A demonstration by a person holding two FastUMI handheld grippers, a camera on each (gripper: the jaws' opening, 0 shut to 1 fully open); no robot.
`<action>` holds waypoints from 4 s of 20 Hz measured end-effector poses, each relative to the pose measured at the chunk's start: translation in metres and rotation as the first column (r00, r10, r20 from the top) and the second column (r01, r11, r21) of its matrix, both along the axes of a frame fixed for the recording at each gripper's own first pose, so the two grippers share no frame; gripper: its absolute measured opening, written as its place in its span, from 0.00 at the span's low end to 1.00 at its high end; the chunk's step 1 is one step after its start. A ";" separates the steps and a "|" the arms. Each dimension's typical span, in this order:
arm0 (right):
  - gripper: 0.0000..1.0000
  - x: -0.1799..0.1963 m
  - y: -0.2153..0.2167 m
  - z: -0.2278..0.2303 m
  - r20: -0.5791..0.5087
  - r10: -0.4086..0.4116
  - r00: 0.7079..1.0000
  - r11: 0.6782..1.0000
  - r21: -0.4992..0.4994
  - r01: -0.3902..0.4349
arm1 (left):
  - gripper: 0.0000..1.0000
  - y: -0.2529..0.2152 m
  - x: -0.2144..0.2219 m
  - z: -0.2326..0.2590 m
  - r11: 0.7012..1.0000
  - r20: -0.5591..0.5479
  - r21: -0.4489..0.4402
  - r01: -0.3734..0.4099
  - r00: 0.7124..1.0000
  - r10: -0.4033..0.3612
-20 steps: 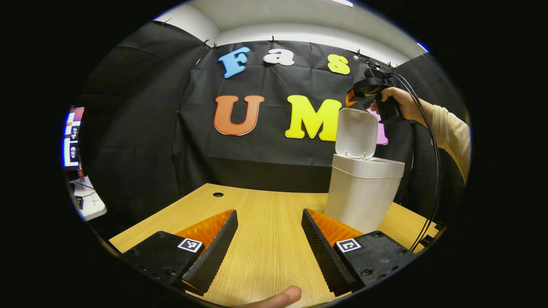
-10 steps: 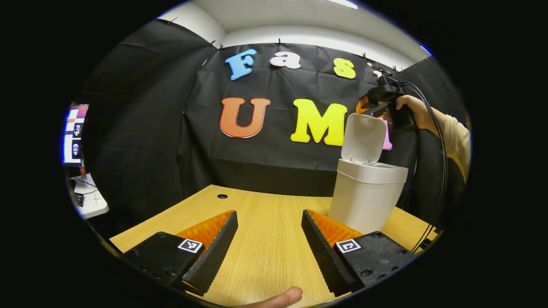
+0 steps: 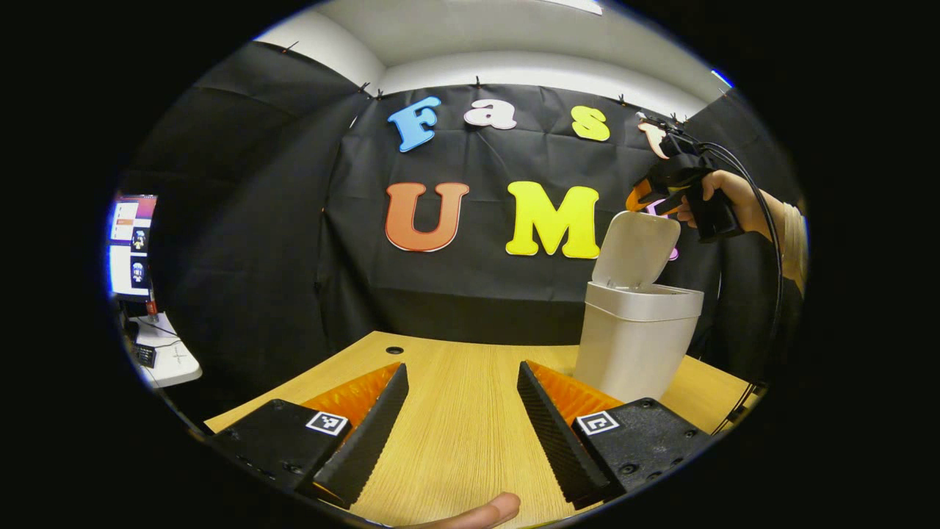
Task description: Press the lid of the desktop garbage bin to open it, pick up the crumpled paper on the desktop and throw it into the bin, then pick up the pop can on the desktop and drop it into the bin, and finally close the garbage bin lid.
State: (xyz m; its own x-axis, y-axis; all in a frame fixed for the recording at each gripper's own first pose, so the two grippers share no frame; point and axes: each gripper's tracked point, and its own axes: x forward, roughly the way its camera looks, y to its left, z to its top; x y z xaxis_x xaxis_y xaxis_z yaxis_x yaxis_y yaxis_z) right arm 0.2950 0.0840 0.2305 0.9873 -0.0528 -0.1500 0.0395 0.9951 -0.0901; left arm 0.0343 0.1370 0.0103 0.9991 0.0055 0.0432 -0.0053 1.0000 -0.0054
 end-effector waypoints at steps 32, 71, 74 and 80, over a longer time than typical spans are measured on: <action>1.00 -0.066 -0.014 -0.139 -0.279 0.086 0.956 0.995 0.079 -0.066 | 0.96 -0.025 0.005 -0.007 0.998 -0.011 0.039 0.041 0.999 -0.040; 0.95 -0.227 -0.026 -0.157 0.242 0.114 0.963 0.993 -0.035 -0.109 | 0.96 -0.084 -0.008 0.002 0.987 0.048 0.141 0.080 0.995 -0.087; 0.95 -0.251 -0.035 -0.182 0.217 0.108 0.970 0.994 -0.041 -0.101 | 0.96 -0.083 -0.012 0.004 0.989 0.063 0.127 0.075 0.994 -0.084; 0.98 -0.281 -0.061 -0.224 0.165 0.070 0.984 0.997 -0.030 -0.066 | 0.96 -0.090 -0.016 0.010 0.995 0.074 0.053 0.085 0.993 -0.088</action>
State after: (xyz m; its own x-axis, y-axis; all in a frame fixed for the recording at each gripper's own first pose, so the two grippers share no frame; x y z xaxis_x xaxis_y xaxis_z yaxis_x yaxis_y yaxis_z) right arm 0.0137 0.0233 0.0070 0.9998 0.0135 0.0162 -0.0116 0.9936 -0.1122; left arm 0.0186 0.0468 0.0198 0.9895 -0.0848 0.1173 0.0797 0.9957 0.0475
